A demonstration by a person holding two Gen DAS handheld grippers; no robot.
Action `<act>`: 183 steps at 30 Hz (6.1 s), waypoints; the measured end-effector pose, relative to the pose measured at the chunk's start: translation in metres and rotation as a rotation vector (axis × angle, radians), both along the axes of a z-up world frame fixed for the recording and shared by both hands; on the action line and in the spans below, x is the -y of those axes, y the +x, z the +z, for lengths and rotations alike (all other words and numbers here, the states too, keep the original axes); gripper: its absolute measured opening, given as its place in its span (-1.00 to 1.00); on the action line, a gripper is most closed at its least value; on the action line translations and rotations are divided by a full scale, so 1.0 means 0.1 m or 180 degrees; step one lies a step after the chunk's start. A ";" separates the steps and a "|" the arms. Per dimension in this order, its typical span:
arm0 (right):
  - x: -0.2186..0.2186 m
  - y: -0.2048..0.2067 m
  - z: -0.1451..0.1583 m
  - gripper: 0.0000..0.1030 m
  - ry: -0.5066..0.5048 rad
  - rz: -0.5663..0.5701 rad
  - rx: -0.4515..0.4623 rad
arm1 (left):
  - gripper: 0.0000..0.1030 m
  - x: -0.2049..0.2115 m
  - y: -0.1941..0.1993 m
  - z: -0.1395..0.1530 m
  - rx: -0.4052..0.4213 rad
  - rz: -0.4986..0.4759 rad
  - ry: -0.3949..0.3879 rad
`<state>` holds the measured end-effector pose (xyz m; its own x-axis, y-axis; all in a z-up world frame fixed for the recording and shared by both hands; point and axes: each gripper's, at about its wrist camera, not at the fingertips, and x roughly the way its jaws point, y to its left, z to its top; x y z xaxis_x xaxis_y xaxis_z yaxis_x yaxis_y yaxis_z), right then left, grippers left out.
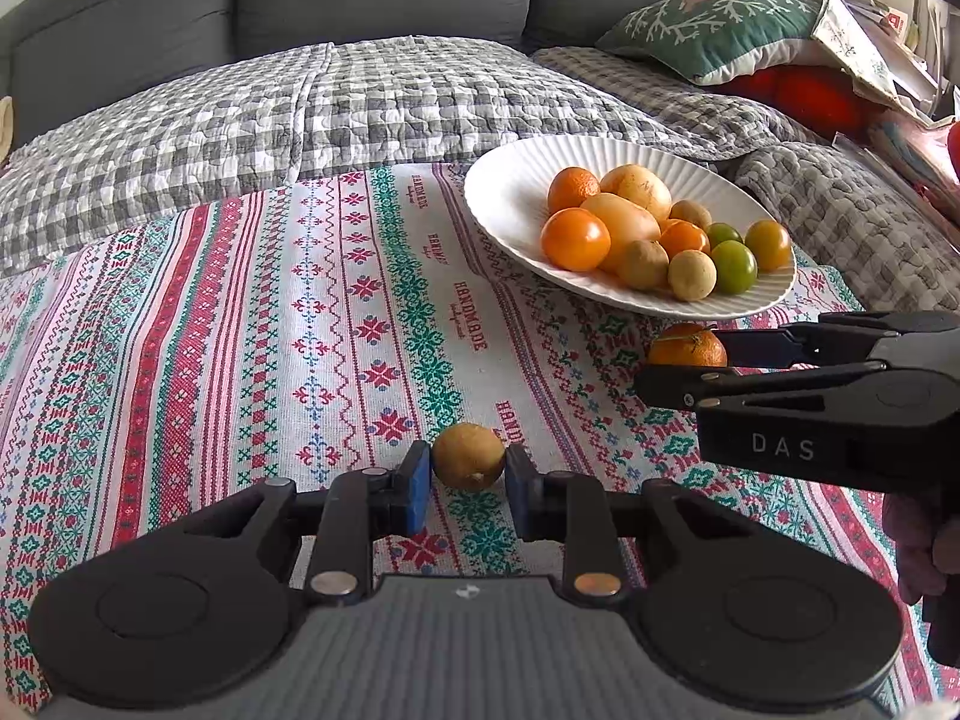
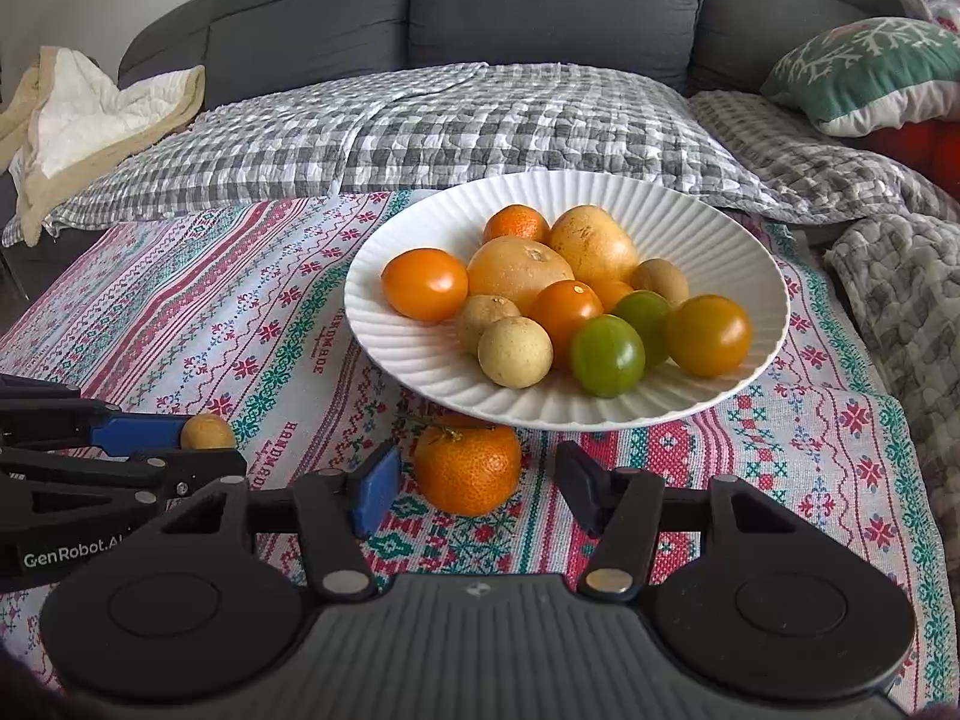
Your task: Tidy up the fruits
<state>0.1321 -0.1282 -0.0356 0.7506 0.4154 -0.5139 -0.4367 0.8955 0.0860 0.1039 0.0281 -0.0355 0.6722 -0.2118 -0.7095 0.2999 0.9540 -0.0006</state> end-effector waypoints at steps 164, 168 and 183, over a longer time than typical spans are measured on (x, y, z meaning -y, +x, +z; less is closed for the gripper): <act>0.89 -0.84 0.28 0.99 -0.0041 -0.0817 -0.0263 | 0.85 0.31 -0.64 0.38 -0.0318 0.0817 0.0101; 0.87 -0.84 0.29 0.99 -0.0034 -0.0788 -0.0267 | 0.85 0.35 -0.69 0.39 -0.0308 0.0747 0.0141; 0.87 -0.92 0.30 0.99 -0.0034 -0.0797 -0.0202 | 0.85 0.38 -0.77 0.43 -0.0222 0.0773 0.0188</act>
